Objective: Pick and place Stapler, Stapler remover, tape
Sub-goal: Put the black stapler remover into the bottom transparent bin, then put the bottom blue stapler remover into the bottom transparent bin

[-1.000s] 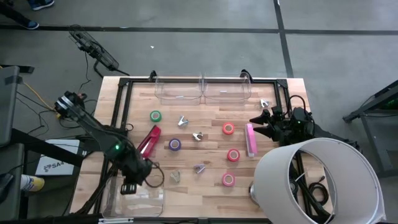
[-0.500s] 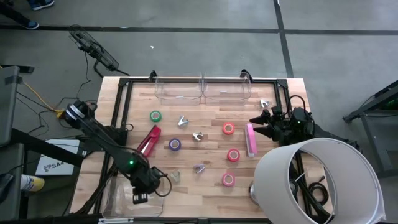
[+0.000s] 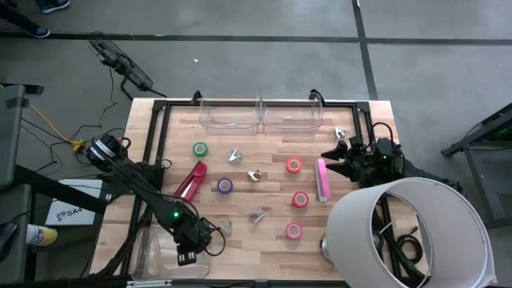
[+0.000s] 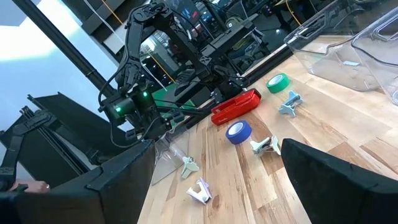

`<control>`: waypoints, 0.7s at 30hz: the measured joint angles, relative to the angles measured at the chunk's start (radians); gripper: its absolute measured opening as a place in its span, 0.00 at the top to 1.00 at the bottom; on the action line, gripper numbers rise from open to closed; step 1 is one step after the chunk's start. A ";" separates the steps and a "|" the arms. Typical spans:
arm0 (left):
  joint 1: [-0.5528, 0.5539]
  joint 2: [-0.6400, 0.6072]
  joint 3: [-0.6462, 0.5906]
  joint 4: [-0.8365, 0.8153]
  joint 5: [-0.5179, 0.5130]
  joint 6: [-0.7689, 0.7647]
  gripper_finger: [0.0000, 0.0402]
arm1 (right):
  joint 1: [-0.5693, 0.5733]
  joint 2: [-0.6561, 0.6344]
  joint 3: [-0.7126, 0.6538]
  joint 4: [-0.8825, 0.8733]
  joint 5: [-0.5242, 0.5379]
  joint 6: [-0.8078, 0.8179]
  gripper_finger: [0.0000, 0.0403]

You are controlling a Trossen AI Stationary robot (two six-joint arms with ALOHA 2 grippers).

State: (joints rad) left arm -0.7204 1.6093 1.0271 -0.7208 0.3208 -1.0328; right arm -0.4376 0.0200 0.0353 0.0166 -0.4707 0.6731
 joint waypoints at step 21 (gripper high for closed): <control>0.000 -0.026 0.072 0.008 0.121 -0.148 0.32 | 0.000 0.000 0.000 0.001 0.000 0.000 0.16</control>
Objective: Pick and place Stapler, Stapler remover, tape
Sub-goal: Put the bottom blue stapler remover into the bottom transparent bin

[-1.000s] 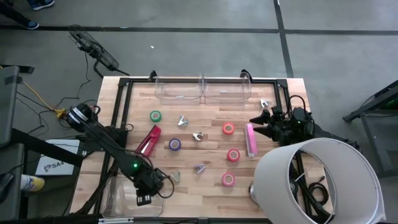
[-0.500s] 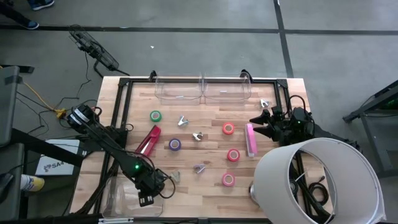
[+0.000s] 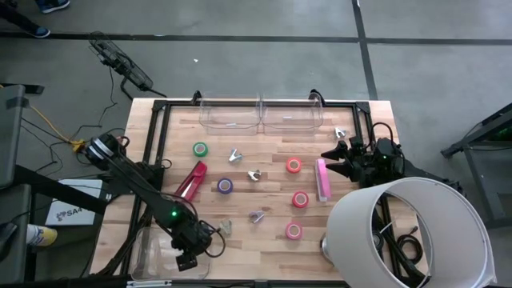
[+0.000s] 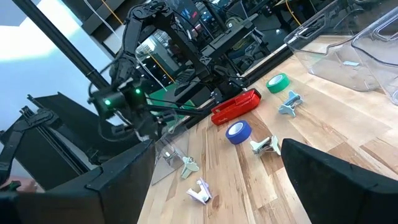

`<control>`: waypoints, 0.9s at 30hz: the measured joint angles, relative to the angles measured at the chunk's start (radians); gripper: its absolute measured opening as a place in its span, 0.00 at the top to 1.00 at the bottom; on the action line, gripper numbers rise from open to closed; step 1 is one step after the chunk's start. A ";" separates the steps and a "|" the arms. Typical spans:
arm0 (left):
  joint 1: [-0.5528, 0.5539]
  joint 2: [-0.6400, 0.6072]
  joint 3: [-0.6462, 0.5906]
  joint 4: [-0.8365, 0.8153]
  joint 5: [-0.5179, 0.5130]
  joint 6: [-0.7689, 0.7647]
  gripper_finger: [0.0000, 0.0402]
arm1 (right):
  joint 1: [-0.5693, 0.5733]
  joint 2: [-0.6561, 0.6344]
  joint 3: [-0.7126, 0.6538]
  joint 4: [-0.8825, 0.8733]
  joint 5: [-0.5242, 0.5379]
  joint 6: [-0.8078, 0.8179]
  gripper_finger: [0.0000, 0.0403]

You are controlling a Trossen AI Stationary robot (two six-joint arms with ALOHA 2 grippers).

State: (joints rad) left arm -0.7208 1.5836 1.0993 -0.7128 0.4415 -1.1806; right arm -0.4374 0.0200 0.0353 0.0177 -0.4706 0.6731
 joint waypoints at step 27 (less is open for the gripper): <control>0.253 -0.043 0.341 -0.345 -0.545 -0.356 0.32 | 0.000 0.000 0.000 0.000 0.000 0.000 0.16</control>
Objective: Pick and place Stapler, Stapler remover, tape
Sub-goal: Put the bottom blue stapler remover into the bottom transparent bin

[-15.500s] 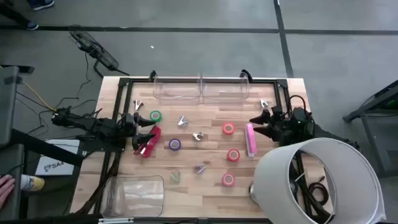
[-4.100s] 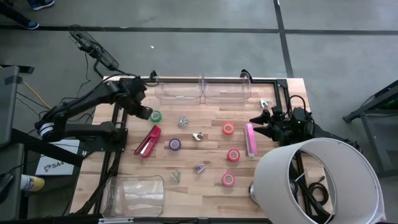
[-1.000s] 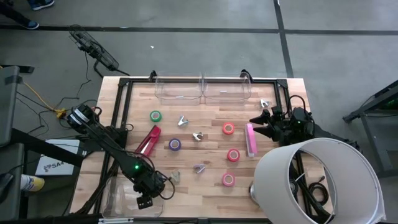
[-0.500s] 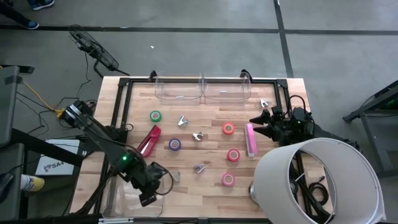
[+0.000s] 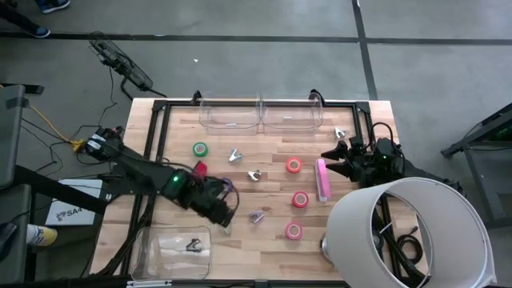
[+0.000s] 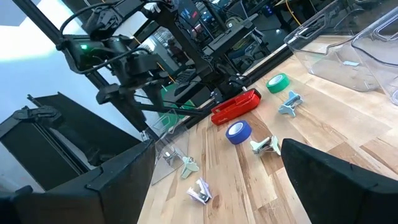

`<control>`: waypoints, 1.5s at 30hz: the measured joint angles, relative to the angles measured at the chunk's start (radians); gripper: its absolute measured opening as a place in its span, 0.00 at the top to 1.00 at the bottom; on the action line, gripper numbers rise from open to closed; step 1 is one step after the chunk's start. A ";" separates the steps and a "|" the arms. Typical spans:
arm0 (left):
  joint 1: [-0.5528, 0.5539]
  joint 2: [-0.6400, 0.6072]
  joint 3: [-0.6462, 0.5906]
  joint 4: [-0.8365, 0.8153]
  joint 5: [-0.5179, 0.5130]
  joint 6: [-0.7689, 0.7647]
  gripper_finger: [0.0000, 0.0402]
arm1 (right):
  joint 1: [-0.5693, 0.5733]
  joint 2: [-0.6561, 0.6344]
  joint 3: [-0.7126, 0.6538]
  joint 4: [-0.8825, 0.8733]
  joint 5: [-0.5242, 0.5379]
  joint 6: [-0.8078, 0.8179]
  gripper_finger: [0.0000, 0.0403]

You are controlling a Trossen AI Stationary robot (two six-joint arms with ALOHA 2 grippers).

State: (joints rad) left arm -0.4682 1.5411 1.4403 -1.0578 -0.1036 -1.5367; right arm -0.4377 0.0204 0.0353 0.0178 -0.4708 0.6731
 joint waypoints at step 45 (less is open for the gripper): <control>0.076 0.233 -0.002 0.264 -0.324 -0.483 0.32 | 0.000 0.006 0.000 -0.004 0.000 0.000 0.16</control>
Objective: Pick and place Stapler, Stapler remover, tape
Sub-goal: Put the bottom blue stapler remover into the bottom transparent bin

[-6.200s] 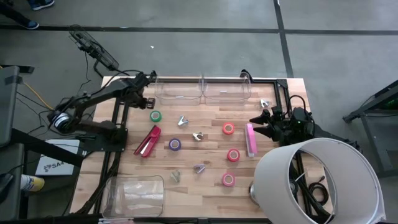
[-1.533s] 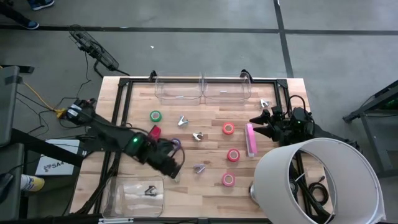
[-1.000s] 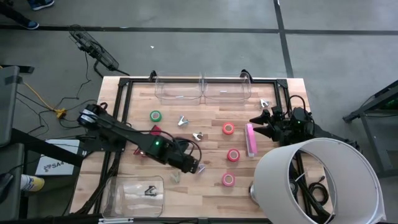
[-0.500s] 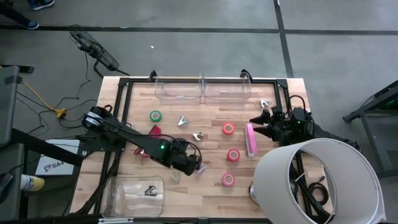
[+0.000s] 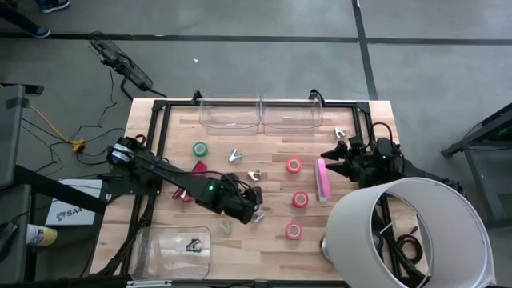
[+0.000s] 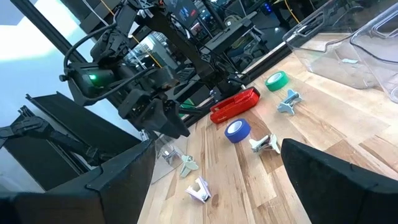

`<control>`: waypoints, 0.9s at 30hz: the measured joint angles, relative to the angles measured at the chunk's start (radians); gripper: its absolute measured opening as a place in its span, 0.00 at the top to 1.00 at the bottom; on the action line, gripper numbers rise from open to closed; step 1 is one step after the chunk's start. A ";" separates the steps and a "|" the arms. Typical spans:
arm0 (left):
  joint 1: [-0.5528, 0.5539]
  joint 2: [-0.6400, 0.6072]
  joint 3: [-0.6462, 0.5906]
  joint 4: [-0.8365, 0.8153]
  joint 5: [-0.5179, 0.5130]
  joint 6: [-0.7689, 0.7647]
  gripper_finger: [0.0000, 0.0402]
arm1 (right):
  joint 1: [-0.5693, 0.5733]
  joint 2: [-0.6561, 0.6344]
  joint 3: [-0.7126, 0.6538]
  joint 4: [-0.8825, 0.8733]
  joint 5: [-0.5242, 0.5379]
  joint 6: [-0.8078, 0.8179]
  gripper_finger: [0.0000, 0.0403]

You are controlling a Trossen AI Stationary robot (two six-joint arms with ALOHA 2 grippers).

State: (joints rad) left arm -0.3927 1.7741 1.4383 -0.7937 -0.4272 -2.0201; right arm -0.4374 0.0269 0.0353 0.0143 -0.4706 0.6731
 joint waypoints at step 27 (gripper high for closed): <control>0.124 -0.186 -0.014 -0.575 -0.075 0.667 0.32 | 0.000 0.000 0.000 -0.002 0.000 0.000 0.16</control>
State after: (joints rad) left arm -0.2691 1.5880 1.4239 -1.3690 -0.5018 -1.3532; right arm -0.4374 0.0269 0.0357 0.0120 -0.4706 0.6731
